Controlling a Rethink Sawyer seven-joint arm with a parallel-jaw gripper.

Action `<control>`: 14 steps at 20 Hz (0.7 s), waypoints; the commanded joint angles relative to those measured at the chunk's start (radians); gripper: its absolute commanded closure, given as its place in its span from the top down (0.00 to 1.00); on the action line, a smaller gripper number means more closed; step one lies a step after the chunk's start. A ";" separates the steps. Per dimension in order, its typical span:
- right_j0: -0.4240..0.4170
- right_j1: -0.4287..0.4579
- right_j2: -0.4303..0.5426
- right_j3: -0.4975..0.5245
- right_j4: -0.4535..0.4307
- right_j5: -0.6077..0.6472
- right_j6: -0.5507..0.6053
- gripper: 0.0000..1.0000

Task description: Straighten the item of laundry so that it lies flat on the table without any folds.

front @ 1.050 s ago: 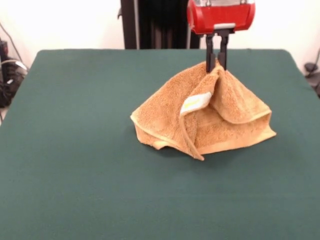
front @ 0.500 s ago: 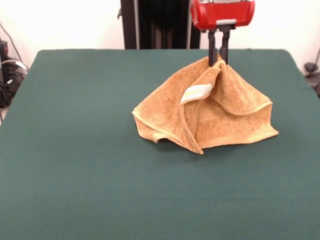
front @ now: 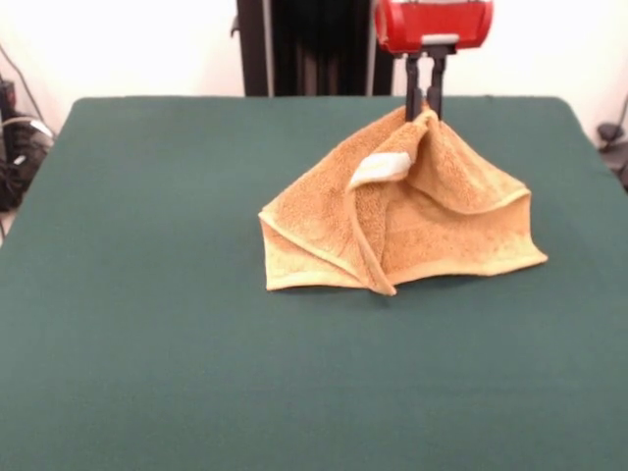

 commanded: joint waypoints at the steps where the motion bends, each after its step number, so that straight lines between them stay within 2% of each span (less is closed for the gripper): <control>1: 0.041 0.011 -0.016 0.102 0.009 -0.050 0.205 0.00; 8: 0.083 0.009 -0.059 0.107 0.022 -0.091 0.211 0.00; 9: 0.088 0.008 -0.065 0.111 0.028 -0.094 0.210 1.00; 14: 0.128 0.007 -0.102 0.115 0.033 -0.112 0.220 1.00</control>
